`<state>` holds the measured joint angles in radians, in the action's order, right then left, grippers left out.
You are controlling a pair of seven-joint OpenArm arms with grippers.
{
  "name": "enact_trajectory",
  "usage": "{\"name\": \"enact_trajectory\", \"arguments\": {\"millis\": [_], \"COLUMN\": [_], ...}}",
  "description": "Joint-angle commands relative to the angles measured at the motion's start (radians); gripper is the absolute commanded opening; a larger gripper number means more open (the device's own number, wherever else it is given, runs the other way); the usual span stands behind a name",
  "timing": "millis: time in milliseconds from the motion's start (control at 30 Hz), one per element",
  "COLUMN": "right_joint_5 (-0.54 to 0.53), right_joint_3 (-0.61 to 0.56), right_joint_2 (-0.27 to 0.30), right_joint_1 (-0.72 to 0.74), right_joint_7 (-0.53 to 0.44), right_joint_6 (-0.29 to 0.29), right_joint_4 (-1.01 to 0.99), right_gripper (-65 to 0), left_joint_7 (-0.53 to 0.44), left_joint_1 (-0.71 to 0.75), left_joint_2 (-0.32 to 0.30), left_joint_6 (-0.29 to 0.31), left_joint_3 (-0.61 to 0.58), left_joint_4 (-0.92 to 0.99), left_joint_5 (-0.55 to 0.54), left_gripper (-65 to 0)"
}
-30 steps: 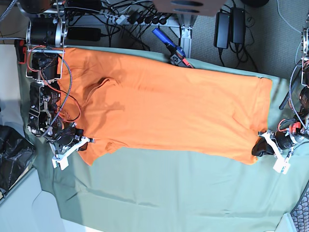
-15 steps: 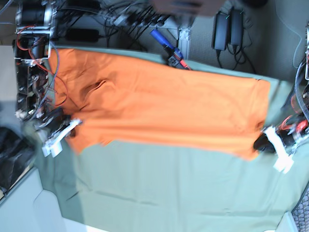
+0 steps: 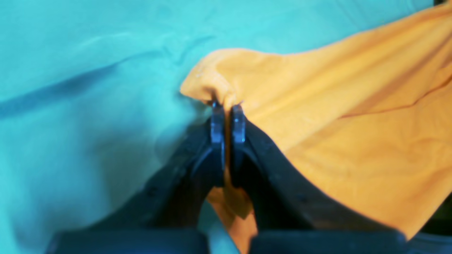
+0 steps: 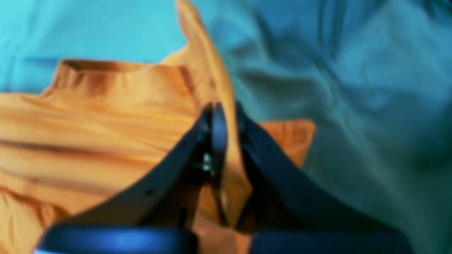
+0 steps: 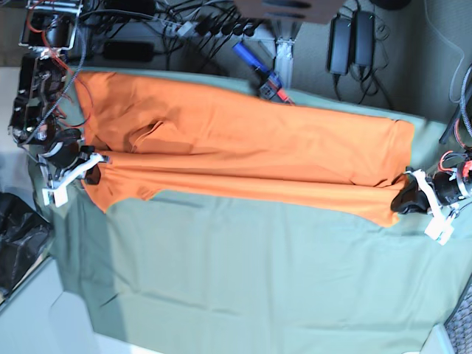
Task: Fold the T-shirt properly
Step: 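Fold the gripped edge over onto the first fold with both grippers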
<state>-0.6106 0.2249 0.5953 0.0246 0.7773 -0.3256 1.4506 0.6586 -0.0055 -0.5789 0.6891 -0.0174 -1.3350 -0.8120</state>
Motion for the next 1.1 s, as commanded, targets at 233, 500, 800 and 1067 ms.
{"name": "enact_trajectory", "arguments": {"millis": [233,500,800,1067], "right_joint_5": [-0.001,0.012,0.039,0.031], "right_joint_3": [0.105,0.113,0.117,0.13], "right_joint_2": [0.024,0.0,-0.023,-0.028], "right_joint_1": [-0.114,-0.216,-0.215,-0.155], "right_joint_7": [-0.017,-0.026,-0.075,-0.104], "right_joint_6": [-0.083,-0.082,-0.082,-0.082], "right_joint_4": [0.116,0.127,0.129,0.129], "right_gripper": [-65.0,-65.0,-22.4,-22.4], "left_joint_7": [-0.018,-0.023,-0.033,-0.027], "left_joint_1": [0.023,0.058,0.061,0.07], "left_joint_2": [-0.02,-0.019,-0.02,-0.019], "left_joint_6": [0.009,0.009,0.009,0.009], "left_joint_3": [0.014,0.014,0.014,0.014], "left_joint_4": [-0.015,-0.015,-0.015,-0.015], "left_joint_5": [-0.011,-0.006,-0.007,-0.022], "left_gripper": [-65.0,-63.9,-38.8,-38.8]}}
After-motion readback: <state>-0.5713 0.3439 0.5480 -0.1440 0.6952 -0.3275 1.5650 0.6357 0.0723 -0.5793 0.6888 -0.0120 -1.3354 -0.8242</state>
